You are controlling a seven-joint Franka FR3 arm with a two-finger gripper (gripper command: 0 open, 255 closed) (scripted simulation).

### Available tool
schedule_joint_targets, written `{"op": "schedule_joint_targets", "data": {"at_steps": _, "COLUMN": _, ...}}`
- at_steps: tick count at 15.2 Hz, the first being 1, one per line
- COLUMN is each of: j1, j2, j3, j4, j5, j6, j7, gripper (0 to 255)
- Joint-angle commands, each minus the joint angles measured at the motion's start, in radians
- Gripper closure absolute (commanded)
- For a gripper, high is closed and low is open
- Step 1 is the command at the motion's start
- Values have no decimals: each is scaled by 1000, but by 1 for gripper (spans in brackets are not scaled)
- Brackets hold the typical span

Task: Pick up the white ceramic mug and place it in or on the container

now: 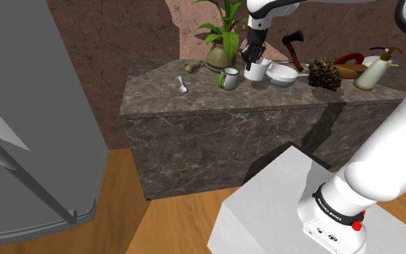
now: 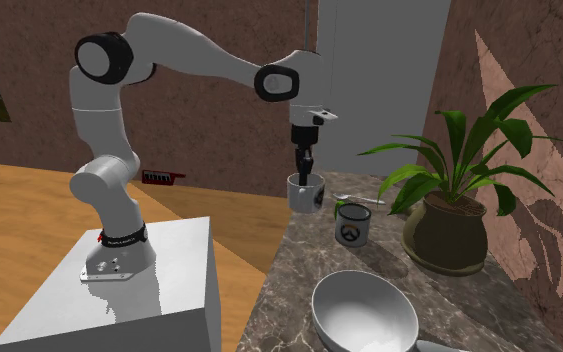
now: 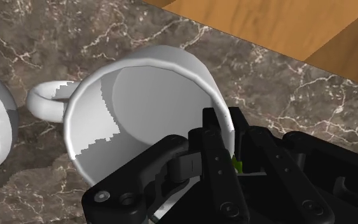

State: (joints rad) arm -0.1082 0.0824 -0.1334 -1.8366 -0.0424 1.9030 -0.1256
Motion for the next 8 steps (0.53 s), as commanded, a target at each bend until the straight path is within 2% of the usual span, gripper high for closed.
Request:
{"op": "schedule_joint_targets", "data": {"at_steps": 1, "j1": 1, "j2": -1, "j3": 0, "j4": 23, "j5": 0, "j6": -24, "j7": 0, "gripper": 255}}
{"op": "schedule_joint_targets", "data": {"at_steps": 7, "j1": 1, "j2": -8, "j3": 1, "j4": 87, "j5": 0, "j6": -95, "j7": -3, "gripper": 255}}
{"op": "schedule_joint_targets", "data": {"at_steps": 8, "j1": 2, "j2": 33, "j3": 2, "j4": 145, "j5": 6, "j6": -112, "j7": -2, "gripper": 255}}
